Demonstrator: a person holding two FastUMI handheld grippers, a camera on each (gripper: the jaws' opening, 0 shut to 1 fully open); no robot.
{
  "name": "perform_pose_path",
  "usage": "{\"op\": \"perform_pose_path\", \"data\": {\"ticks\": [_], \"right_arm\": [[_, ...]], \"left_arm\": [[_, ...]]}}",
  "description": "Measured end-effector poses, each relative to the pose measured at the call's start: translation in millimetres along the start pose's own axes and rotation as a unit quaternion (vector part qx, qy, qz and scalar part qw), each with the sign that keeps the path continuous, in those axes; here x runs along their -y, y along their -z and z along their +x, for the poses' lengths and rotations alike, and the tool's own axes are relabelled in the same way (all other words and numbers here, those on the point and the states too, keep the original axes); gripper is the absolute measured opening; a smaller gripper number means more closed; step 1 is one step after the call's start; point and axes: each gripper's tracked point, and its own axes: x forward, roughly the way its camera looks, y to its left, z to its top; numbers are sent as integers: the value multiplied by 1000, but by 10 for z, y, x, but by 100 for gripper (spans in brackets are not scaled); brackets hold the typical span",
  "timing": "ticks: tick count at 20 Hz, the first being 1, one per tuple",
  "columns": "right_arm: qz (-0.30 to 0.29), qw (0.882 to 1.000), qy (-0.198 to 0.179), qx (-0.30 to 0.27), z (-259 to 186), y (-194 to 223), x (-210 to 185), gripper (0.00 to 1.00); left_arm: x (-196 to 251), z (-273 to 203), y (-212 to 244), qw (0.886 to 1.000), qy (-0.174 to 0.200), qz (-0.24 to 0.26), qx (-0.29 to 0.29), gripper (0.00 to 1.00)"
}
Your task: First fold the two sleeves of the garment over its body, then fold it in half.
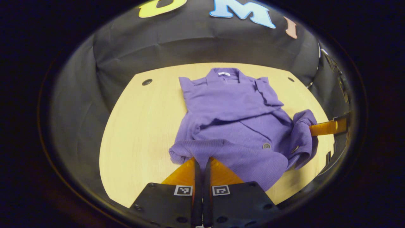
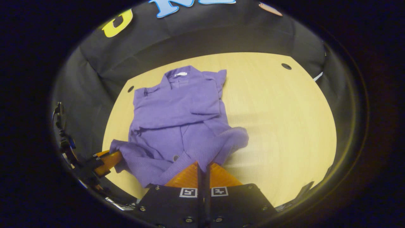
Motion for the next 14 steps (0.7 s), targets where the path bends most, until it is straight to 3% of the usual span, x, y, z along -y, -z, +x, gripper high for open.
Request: {"op": "perform_pose_path", "data": {"ticks": [4,14], "right_arm": [[-1,1000,-3,26,94,-428,-16,1],[9,996,2,91,325,-1610,43,1]], "left_arm": [[-105,132,-497,999,0,-24,29,7],[-257,518,-1707,996,0,-15,91,8]]}}
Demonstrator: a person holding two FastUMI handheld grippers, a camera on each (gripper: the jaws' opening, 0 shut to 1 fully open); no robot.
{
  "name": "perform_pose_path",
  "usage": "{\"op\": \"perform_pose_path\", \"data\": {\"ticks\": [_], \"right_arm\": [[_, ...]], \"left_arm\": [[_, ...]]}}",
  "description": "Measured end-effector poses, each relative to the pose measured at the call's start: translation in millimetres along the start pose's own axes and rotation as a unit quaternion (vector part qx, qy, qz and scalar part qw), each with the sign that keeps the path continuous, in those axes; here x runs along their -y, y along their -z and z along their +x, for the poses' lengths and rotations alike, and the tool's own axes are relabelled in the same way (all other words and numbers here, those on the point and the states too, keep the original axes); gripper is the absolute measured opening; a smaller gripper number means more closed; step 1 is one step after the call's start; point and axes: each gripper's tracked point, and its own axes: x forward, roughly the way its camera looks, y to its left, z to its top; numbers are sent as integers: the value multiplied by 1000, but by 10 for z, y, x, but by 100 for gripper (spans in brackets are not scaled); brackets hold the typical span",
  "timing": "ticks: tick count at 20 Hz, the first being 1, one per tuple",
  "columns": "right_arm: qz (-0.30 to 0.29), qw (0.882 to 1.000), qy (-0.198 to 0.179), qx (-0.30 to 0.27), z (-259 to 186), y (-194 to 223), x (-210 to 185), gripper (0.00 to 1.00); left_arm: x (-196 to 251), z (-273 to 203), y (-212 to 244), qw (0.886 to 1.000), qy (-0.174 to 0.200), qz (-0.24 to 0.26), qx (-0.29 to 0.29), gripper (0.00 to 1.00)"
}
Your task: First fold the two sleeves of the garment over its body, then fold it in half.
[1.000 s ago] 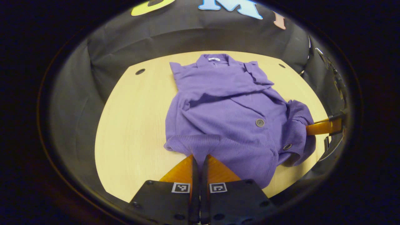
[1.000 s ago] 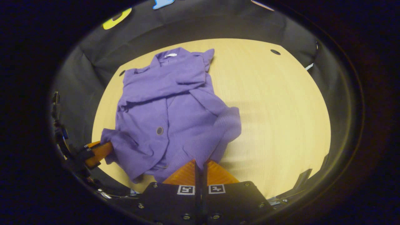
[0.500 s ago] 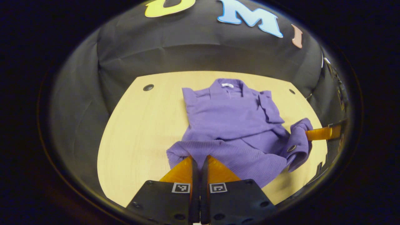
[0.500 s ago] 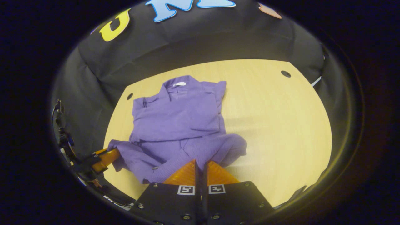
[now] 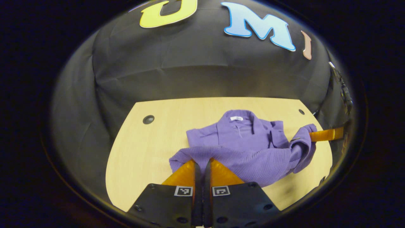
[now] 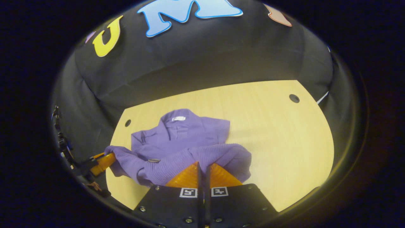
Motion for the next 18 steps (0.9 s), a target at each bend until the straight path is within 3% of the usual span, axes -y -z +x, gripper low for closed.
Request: {"op": "perform_pose_path", "data": {"ticks": [9,17,18], "right_arm": [[38,999,5,29,537,-662,48,1],[76,996,36,12,1233,-664,261,1],[79,996,39,8,1311,-650,279,5]], "left_arm": [[-128,681,-557,1000,-10,-15,24,8],[-90,1441,-541,1000,-19,6,19,7],[-97,1515,-499,1000,-21,13,12,7]]}}
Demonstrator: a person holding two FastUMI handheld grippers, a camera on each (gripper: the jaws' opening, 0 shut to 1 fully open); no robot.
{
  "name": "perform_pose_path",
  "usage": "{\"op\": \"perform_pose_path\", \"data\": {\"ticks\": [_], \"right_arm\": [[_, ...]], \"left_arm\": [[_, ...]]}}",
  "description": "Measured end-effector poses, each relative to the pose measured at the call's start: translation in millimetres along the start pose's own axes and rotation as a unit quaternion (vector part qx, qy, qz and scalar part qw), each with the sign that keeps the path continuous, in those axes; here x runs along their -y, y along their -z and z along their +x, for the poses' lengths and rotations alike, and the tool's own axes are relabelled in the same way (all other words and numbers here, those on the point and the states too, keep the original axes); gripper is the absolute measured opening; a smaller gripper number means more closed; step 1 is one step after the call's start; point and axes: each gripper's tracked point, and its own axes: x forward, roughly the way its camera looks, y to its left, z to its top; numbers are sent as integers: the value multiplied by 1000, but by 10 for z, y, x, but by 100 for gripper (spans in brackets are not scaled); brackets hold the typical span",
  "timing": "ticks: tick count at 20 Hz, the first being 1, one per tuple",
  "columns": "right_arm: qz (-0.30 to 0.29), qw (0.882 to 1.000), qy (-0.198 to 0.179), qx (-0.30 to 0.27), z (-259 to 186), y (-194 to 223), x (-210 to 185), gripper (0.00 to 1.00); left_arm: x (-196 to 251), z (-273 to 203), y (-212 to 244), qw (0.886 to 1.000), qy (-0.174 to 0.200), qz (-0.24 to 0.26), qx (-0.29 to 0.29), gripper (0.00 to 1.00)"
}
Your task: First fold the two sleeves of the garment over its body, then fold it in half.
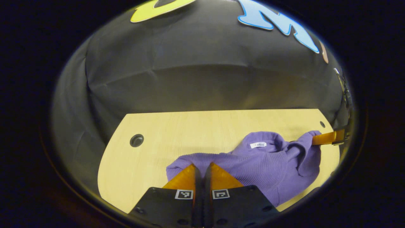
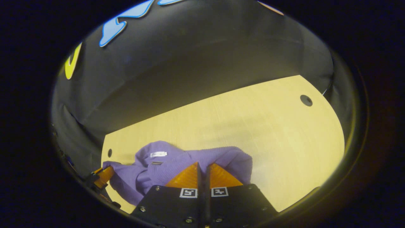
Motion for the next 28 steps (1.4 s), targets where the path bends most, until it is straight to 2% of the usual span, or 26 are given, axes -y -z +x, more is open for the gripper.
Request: {"op": "perform_pose_path", "data": {"ticks": [2,13,15,17,18,19,20,21,23,25,26,28], "right_arm": [[7,1000,5,-8,142,36,24,1],[9,999,10,-36,492,217,69,3],[18,999,6,-41,499,222,68,3],[33,998,-6,-58,516,274,67,4],[35,998,-5,-60,483,246,119,11],[38,997,-16,-61,486,265,100,11],[43,997,-19,-63,481,247,103,21],[46,997,-20,-63,457,234,124,26],[52,996,-42,-58,400,190,7,28],[36,998,-45,-40,345,146,-78,64],[18,999,-36,-24,303,120,-75,81],[-17,999,-31,3,97,43,-109,87]], "left_arm": [[12,151,99,1000,-3,7,-13,7],[1,480,410,999,-15,2,-50,7],[-4,483,413,999,-14,3,-50,7],[27,496,443,998,-5,7,-55,11],[25,497,435,998,-2,11,-55,17],[0,495,445,998,-6,16,-57,16],[1,498,478,998,-1,22,-64,23],[0,482,482,997,1,27,-69,26],[-4,477,484,997,-4,36,-74,32],[60,436,449,997,2,35,-72,34],[107,398,405,997,10,30,-66,47],[109,271,305,998,10,21,-50,73]]}}
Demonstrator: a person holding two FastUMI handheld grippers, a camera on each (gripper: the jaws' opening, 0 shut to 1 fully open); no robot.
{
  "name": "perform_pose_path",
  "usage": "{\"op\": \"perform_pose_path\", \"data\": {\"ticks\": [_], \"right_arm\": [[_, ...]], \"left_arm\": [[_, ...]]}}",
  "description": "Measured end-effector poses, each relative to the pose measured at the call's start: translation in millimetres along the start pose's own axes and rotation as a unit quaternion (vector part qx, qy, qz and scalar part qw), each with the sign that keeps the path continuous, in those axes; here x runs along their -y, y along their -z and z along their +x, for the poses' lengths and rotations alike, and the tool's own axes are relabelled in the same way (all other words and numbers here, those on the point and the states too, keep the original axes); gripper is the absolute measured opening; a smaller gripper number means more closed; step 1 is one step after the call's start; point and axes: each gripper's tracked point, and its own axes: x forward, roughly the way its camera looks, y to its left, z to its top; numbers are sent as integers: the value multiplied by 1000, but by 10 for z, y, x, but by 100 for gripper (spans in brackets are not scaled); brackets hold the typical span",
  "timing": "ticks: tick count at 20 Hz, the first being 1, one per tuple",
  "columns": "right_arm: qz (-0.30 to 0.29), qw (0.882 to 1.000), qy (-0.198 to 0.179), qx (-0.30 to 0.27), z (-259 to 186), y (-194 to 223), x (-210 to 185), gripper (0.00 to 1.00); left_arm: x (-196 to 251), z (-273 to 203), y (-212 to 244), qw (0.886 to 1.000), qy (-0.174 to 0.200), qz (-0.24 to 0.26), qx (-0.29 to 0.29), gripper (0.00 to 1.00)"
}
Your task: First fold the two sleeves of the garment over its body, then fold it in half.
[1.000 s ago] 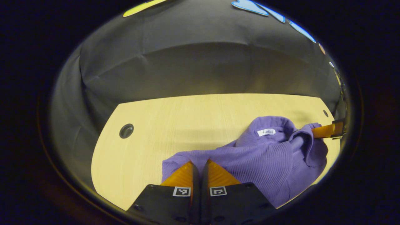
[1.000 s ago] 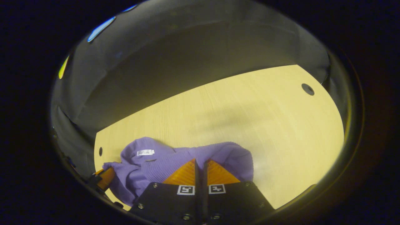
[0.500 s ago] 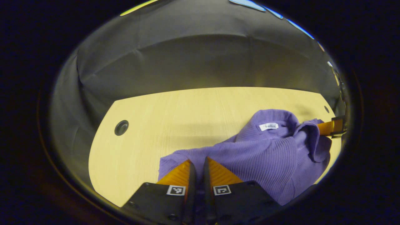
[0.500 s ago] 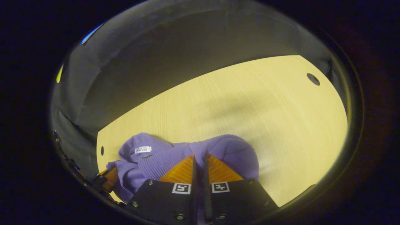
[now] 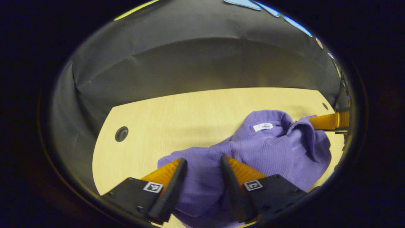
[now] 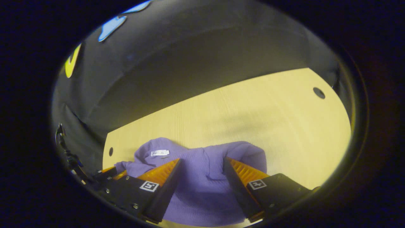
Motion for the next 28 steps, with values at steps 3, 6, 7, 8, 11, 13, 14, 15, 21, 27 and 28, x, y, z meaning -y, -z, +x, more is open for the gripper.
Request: {"op": "perform_pose_path", "data": {"ticks": [3,6,7,8,11,13,14,15,21,27,28], "right_arm": [[-36,999,6,32,-233,-62,-70,94],[-51,997,2,58,-548,-131,-171,93],[-57,996,0,69,-668,-159,-204,93],[-63,995,-2,82,-807,-188,-255,93],[-84,988,-9,129,-1286,-304,-416,93],[-95,983,-18,157,-1605,-358,-519,93],[-100,980,-21,172,-1779,-383,-554,93],[-103,976,-24,188,-1947,-424,-591,93],[-111,954,-49,273,-2949,-451,-867,93],[-119,932,-59,336,-3655,-422,-965,93],[-125,928,-57,347,-3753,-420,-963,93]], "left_arm": [[66,-287,-224,999,15,-22,34,99],[116,-596,-378,998,17,-28,60,99],[154,-714,-441,997,21,-31,71,99],[166,-850,-509,996,23,-33,84,99],[237,-1316,-714,990,23,-25,135,99],[303,-1688,-848,985,31,-18,167,99],[340,-1889,-914,982,35,-14,186,98],[366,-2097,-991,978,36,-10,205,98],[523,-3290,-1214,950,32,14,309,99],[568,-4119,-1238,925,12,25,379,97],[599,-4140,-1232,922,10,25,385,97]]}}
